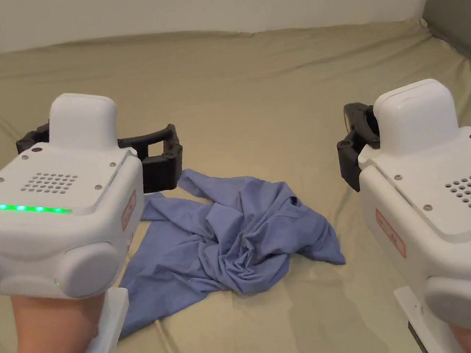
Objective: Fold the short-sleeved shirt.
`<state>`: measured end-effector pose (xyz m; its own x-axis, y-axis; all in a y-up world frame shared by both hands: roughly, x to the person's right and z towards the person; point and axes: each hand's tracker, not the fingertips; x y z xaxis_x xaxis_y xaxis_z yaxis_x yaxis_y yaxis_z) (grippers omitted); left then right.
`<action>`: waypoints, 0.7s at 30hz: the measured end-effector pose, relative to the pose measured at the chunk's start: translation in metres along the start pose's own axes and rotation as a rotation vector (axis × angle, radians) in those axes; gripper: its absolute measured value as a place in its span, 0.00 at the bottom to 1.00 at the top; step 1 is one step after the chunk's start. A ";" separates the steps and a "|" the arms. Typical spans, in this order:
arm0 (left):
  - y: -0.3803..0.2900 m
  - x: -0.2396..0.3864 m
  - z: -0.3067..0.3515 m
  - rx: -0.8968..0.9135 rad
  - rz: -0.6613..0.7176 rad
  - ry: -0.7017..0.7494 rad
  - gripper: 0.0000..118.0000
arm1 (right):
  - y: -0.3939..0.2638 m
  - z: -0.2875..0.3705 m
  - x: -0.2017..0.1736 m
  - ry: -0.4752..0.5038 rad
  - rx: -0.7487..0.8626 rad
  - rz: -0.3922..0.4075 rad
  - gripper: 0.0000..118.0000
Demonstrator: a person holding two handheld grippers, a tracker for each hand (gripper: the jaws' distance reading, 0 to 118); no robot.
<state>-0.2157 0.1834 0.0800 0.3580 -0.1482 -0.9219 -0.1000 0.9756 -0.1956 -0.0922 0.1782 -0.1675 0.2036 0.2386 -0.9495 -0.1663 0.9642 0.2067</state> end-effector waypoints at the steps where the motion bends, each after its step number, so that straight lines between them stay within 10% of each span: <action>1: 0.005 -0.002 0.011 0.021 -0.028 0.026 0.68 | 0.005 0.001 -0.005 0.006 0.012 0.006 0.00; 5: 0.010 -0.007 0.044 0.115 0.010 0.100 0.02 | 0.024 0.011 -0.028 0.036 0.052 0.014 0.00; 21: -0.015 -0.001 0.072 0.148 0.050 0.101 0.00 | 0.021 0.023 -0.058 0.060 0.075 0.070 0.00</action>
<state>-0.1474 0.1809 0.1081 0.2602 -0.1067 -0.9597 0.0249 0.9943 -0.1038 -0.0849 0.1876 -0.1030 0.1357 0.3009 -0.9439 -0.1054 0.9517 0.2883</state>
